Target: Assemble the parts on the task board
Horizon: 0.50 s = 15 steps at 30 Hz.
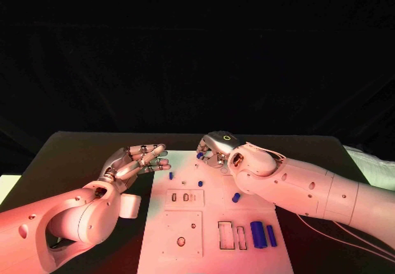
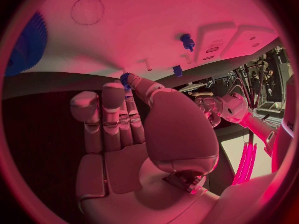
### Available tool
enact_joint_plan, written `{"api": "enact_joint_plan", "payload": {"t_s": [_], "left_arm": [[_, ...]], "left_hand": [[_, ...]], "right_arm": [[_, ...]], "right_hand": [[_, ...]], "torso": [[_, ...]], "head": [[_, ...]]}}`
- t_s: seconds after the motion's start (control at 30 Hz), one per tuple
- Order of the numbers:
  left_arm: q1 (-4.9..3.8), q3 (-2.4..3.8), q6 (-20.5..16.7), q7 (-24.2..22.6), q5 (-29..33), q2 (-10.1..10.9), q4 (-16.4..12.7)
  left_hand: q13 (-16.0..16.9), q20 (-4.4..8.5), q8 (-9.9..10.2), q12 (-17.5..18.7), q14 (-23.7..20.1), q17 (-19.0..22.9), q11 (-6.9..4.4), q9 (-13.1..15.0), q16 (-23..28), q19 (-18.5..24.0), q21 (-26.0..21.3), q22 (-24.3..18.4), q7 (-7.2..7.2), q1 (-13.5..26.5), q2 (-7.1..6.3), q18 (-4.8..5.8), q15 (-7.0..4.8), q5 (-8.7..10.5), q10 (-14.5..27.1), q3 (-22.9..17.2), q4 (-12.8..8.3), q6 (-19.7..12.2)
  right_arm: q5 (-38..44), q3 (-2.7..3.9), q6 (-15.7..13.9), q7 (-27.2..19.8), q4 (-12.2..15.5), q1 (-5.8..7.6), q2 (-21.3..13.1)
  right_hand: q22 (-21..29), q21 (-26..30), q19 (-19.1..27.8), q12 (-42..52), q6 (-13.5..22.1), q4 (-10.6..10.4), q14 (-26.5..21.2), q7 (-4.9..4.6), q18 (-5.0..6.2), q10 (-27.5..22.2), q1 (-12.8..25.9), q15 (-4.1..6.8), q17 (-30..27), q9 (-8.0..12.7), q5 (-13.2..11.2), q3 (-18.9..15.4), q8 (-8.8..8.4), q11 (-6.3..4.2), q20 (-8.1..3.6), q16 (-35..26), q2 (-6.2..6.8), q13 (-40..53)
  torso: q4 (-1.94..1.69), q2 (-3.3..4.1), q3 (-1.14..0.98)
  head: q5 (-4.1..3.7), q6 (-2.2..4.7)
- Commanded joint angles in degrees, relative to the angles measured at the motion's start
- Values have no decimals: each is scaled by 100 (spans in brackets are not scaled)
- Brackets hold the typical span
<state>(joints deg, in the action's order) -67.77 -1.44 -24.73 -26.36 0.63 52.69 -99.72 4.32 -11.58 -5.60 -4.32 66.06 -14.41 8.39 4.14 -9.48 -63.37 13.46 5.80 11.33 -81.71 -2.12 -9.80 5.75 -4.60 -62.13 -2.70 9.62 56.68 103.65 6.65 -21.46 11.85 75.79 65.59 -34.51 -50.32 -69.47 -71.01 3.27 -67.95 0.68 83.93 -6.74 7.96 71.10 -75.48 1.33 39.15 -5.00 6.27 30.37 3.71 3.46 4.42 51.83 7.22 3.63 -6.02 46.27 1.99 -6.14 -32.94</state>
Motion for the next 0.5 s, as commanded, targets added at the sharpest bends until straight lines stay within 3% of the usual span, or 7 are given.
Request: {"api": "enact_joint_plan", "payload": {"t_s": [0.03,0.33,0.43,0.5], "left_arm": [[-14,5,116,-23,9,-12,-7],[-28,4,136,-23,9,-17,1],[-31,4,142,-21,9,-20,1],[-32,4,143,-20,9,-21,2]], "left_hand": [[-9,1,27,31,-45,-5,26,-6,39,-38,-30,-4,19,31,8,-52,-4,22,-4,11,-27,-8],[-9,1,27,31,-45,-5,26,-6,39,-38,-30,-4,19,31,8,-52,-4,22,-4,11,-27,-8],[-9,1,27,31,-45,-5,26,-6,39,-38,-30,-4,19,31,8,-52,-4,22,-4,11,-27,-8],[-9,1,27,31,-45,-5,26,-6,39,-38,-30,-4,19,31,8,-52,-4,22,-4,11,-27,-8]], "right_arm": [[112,-8,178,132,-24,-3,31],[208,-35,255,382,-106,17,103],[207,-43,216,402,-112,25,113],[204,-46,202,409,-114,29,115]], "right_hand": [[-18,-35,6,15,22,-58,23,-25,-65,-50,22,-15,4,2,-19,-8,-9,21,36,30,67,-4],[-20,-49,46,10,192,-155,-12,-62,-62,-211,111,-49,-27,43,-36,-58,-27,63,65,39,207,-9],[4,-39,92,17,552,-245,-46,-140,-58,-474,222,-112,-79,122,22,-240,-27,125,116,22,432,-4],[44,-17,136,39,827,-320,-76,-185,-51,-714,235,-146,-145,132,79,-518,-19,165,160,-11,500,5]], "torso": [[-4,7,2],[-12,12,5],[-14,10,7],[-11,10,4]], "head": [[-5,2],[-4,-4],[-4,2],[-3,6]]}}
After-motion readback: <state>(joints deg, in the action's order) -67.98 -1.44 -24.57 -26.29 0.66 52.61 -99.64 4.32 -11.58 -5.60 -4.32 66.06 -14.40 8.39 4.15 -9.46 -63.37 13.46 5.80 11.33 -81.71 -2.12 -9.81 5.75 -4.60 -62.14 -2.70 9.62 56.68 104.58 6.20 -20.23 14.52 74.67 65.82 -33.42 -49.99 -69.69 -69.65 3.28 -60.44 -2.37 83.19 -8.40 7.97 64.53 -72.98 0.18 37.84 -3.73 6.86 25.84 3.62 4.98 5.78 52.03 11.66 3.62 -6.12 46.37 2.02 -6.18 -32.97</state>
